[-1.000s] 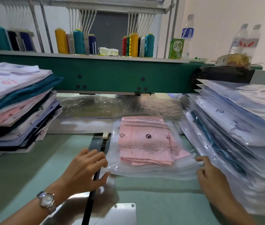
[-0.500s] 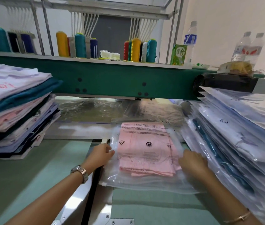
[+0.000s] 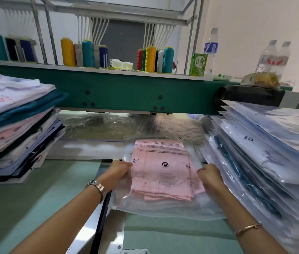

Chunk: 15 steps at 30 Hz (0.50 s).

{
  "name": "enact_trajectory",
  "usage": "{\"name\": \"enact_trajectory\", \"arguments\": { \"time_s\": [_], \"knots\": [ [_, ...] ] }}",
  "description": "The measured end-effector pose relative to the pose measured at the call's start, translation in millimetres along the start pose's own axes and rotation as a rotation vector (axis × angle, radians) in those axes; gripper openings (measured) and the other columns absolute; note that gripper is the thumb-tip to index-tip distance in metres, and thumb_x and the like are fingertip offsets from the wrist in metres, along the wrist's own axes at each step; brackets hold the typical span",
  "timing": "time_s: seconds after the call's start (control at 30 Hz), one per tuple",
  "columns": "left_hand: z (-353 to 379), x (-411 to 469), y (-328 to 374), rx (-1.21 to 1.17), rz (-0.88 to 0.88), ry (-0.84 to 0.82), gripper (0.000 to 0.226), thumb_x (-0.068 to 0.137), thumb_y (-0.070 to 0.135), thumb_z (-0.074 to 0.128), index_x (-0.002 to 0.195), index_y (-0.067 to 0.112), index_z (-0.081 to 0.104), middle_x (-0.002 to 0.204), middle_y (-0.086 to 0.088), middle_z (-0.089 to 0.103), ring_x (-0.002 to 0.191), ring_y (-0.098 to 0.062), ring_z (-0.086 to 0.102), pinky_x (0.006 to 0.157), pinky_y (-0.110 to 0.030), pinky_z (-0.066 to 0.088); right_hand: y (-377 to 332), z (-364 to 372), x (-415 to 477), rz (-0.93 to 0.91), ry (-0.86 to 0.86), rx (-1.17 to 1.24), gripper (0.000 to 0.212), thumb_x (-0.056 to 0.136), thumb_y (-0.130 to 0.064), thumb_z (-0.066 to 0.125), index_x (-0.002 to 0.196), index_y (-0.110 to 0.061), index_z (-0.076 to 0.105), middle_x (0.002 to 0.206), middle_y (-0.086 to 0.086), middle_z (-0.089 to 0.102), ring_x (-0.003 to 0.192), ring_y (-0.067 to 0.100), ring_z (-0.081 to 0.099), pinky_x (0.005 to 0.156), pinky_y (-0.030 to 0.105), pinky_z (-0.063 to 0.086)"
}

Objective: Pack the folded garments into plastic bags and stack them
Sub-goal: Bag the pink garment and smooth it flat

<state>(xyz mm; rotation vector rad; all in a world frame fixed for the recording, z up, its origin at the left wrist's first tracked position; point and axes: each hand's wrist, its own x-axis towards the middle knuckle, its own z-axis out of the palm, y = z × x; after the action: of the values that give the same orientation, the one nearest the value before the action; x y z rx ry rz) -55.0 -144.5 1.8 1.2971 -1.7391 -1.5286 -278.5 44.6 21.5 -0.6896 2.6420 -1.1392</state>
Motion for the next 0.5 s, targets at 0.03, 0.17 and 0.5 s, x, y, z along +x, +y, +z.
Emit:
{"name": "enact_trajectory", "arguments": {
  "time_s": [0.03, 0.17, 0.5],
  "knots": [
    [1.4, -1.4, 1.6, -0.045, -0.009, 0.001, 0.036, 0.093, -0.011, 0.044, 0.122, -0.001, 0.063, 0.103, -0.023, 0.065, 0.085, -0.026, 0.059, 0.083, -0.033, 0.051, -3.0, -0.5, 2.1, 0.008, -0.002, 0.029, 0.011, 0.088, 0.001, 0.045, 0.086, -0.006, 0.054, 0.074, 0.008, 0.046, 0.070, 0.022, 0.044, 0.052, 0.027, 0.029],
    [2.9, -11.7, 9.4, -0.178, 0.047, -0.059, 0.047, 0.091, -0.016, 0.043, 0.132, 0.003, 0.056, 0.119, -0.021, 0.063, 0.087, -0.025, 0.061, 0.079, -0.032, 0.054, -20.5, -2.5, 3.9, 0.028, 0.046, 0.011, 0.020, 0.093, -0.015, 0.044, 0.097, -0.005, 0.061, 0.110, 0.022, 0.055, 0.100, 0.031, 0.050, 0.075, 0.035, 0.037],
    [-26.8, -56.4, 68.1, -0.357, 0.191, -0.174, 0.061, 0.087, -0.016, 0.044, 0.141, 0.014, 0.050, 0.123, -0.017, 0.060, 0.073, -0.021, 0.063, 0.049, -0.025, 0.052, -101.1, -36.9, -28.2, -0.290, 0.154, -0.036, 0.027, 0.089, -0.012, 0.050, 0.063, -0.013, 0.058, 0.084, 0.006, 0.056, 0.115, 0.027, 0.042, 0.099, 0.038, 0.029]
  ]
}}
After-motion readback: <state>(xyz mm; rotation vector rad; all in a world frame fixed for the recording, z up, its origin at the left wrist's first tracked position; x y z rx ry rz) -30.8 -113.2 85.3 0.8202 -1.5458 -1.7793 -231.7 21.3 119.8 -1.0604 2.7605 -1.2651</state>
